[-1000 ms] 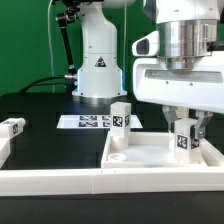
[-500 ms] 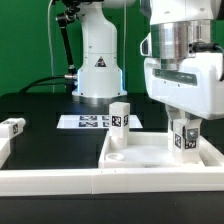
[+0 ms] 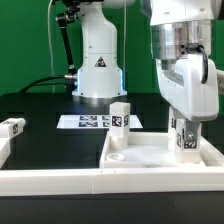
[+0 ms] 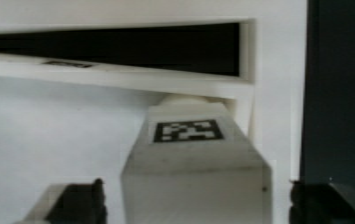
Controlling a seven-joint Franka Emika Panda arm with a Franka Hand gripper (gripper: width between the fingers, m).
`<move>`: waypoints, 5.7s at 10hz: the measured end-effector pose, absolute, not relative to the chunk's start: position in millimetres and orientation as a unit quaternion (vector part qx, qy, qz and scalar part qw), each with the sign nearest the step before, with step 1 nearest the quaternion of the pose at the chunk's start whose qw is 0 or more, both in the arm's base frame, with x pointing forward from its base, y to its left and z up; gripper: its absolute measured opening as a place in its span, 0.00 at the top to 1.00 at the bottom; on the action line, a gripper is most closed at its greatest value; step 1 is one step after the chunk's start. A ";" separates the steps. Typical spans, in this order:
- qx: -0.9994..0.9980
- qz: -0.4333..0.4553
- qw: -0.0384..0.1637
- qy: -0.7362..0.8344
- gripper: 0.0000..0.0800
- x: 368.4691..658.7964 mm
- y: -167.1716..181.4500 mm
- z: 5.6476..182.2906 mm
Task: Assemble square table
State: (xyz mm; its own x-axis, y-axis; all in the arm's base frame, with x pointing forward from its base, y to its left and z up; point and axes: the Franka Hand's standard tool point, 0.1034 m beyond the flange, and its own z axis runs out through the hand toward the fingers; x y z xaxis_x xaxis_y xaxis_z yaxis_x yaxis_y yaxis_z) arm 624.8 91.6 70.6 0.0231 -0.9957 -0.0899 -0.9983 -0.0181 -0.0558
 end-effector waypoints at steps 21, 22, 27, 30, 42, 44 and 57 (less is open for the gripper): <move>-0.994 -0.040 0.011 0.098 0.64 626.2 84.9 69.8; -0.993 -0.039 0.012 0.106 0.64 626.1 85.0 69.8; -0.942 -0.036 0.008 0.333 0.64 624.3 82.7 69.7; -0.925 -0.037 0.001 0.379 0.63 623.4 75.5 69.8; -0.972 -0.027 0.015 0.234 0.19 584.8 41.8 108.7; -0.971 -0.033 0.012 0.238 0.19 587.4 10.5 114.8; -0.988 -0.038 -0.016 0.151 0.19 536.6 -141.3 94.5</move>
Offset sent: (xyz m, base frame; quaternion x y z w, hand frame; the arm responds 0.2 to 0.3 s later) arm 0.0000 0.0000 0.0000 0.0000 0.0000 -0.1938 0.9810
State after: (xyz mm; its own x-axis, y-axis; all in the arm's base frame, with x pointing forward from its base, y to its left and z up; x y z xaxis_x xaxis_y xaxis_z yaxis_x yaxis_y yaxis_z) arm 536.6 -141.3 94.5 0.9516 -0.2967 0.0800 -0.2992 -0.9540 0.0210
